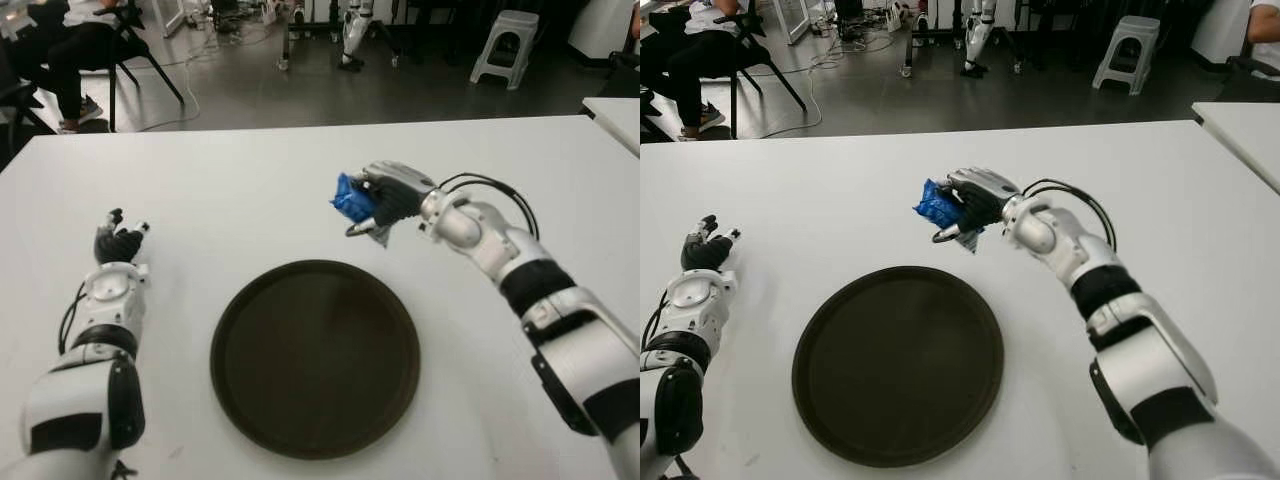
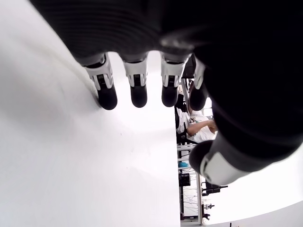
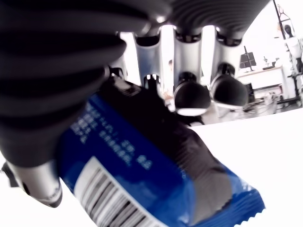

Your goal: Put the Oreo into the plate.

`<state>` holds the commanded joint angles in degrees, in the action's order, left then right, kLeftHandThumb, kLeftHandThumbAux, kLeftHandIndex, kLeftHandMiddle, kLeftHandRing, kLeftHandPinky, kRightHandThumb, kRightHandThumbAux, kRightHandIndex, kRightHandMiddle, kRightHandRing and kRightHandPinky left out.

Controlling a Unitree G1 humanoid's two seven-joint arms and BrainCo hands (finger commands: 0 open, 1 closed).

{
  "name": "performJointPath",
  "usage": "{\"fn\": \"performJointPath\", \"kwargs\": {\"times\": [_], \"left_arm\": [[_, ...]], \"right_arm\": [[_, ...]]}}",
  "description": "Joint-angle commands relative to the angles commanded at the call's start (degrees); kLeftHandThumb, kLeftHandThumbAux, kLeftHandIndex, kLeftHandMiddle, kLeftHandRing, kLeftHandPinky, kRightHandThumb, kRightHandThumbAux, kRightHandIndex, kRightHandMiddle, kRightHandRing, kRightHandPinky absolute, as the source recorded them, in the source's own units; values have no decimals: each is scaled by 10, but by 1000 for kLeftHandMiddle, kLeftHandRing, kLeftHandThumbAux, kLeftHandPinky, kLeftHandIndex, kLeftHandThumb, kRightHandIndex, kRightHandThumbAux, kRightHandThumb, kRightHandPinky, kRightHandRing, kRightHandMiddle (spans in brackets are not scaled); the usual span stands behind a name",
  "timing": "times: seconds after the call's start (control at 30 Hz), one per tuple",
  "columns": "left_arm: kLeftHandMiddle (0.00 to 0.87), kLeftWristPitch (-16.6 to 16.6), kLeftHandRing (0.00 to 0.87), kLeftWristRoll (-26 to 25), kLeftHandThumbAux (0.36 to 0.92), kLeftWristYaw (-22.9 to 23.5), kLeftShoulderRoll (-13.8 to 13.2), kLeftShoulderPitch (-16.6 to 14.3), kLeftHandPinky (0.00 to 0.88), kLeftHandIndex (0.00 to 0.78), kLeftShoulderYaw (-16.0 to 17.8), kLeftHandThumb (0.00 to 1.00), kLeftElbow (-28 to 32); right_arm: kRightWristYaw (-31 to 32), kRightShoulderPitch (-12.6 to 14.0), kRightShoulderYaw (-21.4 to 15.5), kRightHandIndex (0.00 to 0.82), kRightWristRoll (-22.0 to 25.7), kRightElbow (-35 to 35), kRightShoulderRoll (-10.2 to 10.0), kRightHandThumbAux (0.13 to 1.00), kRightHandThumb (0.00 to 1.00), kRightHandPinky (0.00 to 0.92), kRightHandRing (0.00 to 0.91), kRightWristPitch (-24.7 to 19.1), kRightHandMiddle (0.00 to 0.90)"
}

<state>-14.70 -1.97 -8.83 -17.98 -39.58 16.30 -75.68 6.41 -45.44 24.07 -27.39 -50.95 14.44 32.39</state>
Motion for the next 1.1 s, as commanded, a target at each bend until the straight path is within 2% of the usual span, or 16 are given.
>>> {"fn": "performJointPath", "kwargs": {"times": [0.33, 0.7, 1.0, 1.1], "left_arm": [[33, -2, 24, 0, 730, 3, -1, 2, 46, 0, 3, 93, 0], [29, -2, 28, -1, 710, 10, -3, 3, 54, 0, 4, 104, -1], [28, 1, 24, -2, 694, 6, -2, 1, 46, 0, 7, 137, -1], [30, 1, 26, -3, 690, 6, -1, 1, 46, 0, 8, 138, -1]], "right_arm": [[78, 48, -33, 442, 87, 49, -40, 705, 742, 832, 844, -13, 876], [113, 80, -38, 441, 111, 96, -62, 707, 744, 844, 855, -50, 898], [111, 121, -40, 440, 126, 133, -102, 707, 747, 854, 857, -69, 887], [104, 134, -41, 440, 125, 146, -109, 707, 745, 855, 861, -65, 885]]}}
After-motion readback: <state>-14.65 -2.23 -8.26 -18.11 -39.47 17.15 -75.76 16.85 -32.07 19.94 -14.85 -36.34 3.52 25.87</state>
